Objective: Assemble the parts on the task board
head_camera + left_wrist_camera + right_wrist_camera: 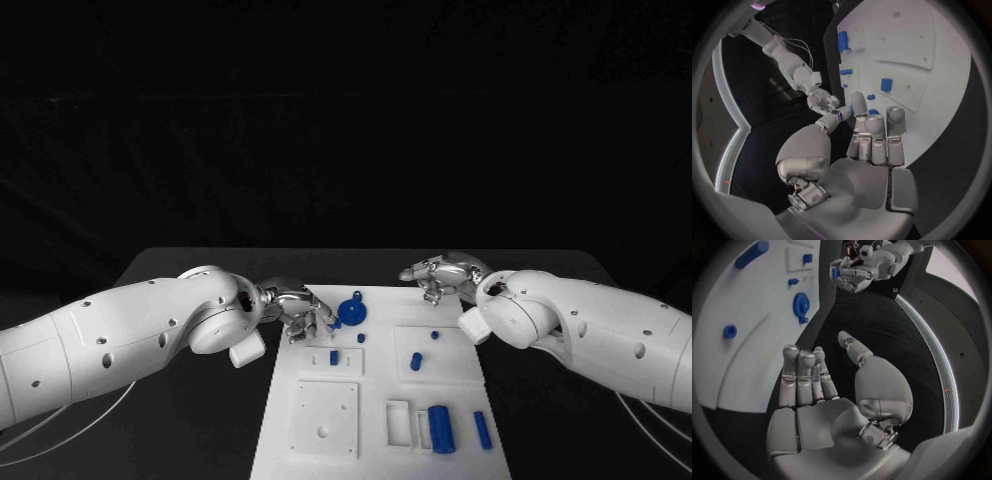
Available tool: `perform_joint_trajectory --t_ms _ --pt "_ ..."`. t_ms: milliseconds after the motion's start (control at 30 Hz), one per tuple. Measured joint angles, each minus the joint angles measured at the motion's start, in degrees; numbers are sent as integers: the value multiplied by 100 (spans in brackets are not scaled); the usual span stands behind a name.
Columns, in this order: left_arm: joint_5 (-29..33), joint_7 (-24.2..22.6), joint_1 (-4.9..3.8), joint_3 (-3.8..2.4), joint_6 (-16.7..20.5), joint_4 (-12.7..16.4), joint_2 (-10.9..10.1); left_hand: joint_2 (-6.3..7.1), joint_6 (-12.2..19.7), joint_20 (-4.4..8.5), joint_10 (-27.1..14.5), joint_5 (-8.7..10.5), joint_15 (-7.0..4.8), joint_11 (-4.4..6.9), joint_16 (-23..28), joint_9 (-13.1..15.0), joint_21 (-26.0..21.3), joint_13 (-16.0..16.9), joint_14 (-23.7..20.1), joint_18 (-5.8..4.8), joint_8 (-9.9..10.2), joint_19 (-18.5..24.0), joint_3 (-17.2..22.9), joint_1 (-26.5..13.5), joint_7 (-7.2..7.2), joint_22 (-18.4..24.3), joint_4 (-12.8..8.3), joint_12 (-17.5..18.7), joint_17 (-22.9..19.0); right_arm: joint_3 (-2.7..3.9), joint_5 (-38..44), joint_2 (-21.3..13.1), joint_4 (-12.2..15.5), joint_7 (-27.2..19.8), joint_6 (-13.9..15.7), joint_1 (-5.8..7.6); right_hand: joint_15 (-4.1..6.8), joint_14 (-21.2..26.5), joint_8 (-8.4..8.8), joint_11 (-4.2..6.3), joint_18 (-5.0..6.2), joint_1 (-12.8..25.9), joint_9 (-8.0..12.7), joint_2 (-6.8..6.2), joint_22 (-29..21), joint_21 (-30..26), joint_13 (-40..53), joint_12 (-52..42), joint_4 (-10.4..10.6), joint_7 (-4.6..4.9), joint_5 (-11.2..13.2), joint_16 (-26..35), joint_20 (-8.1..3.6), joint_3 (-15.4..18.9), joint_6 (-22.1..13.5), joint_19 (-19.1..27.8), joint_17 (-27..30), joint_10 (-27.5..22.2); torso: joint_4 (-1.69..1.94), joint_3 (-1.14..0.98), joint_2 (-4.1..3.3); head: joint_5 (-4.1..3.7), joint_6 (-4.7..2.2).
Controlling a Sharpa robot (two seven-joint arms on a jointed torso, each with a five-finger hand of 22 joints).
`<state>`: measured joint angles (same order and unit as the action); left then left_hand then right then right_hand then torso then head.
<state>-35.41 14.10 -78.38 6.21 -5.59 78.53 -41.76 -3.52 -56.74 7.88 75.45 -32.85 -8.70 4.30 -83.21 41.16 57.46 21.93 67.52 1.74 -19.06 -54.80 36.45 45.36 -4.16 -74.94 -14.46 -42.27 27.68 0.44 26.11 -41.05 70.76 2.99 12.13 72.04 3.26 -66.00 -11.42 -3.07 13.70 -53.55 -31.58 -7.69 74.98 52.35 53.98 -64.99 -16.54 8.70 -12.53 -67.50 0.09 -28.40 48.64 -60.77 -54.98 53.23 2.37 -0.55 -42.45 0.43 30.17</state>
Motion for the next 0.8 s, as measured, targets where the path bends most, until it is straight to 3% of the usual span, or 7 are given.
perform_joint_trajectory --t_ms 233,533,733,800 --pt "-370 465 -16 0 54 64 -62 48 -94 32 124 -128 1 35 30 3 0 -1 99 1 -1 -73 -8 -48 -9 0 -54 61 0 40 491 -140 -95 -294 107 62 -1 1 0 0 1 0 15 0 -1 -23 -26 0 -13 25 -57 0 21 57 0 21 20 0 4 -3 1 40 13" --pt "-720 883 -24 1 8 130 -178 48 -129 51 173 -182 -1 31 29 5 22 -6 140 1 5 -132 -6 -47 -13 1 -57 83 5 148 1020 -229 -289 -522 244 124 0 89 0 9 2 -39 59 38 -3 -125 -133 52 -13 42 -124 111 77 199 -16 121 119 -33 8 -25 17 241 -1" --pt "-1067 1059 -48 18 -75 212 -190 48 -148 51 234 -255 -10 52 29 8 44 -6 171 1 15 -133 -2 -47 -17 1 -93 106 19 157 1142 -251 -398 -613 315 147 -1 144 0 0 4 -64 84 63 -6 -223 -248 123 -12 52 -134 209 122 246 -27 204 225 -41 9 -46 39 333 9" --pt "-1179 1111 -62 22 -103 223 -177 48 -161 55 247 -282 -26 62 29 11 44 -6 191 1 14 -136 -8 -47 -22 2 -101 106 22 157 1171 -261 -408 -640 338 152 -11 197 -6 22 6 -92 93 91 -7 -295 -314 208 -12 53 -134 310 163 246 -27 251 289 -63 10 -52 51 359 43"
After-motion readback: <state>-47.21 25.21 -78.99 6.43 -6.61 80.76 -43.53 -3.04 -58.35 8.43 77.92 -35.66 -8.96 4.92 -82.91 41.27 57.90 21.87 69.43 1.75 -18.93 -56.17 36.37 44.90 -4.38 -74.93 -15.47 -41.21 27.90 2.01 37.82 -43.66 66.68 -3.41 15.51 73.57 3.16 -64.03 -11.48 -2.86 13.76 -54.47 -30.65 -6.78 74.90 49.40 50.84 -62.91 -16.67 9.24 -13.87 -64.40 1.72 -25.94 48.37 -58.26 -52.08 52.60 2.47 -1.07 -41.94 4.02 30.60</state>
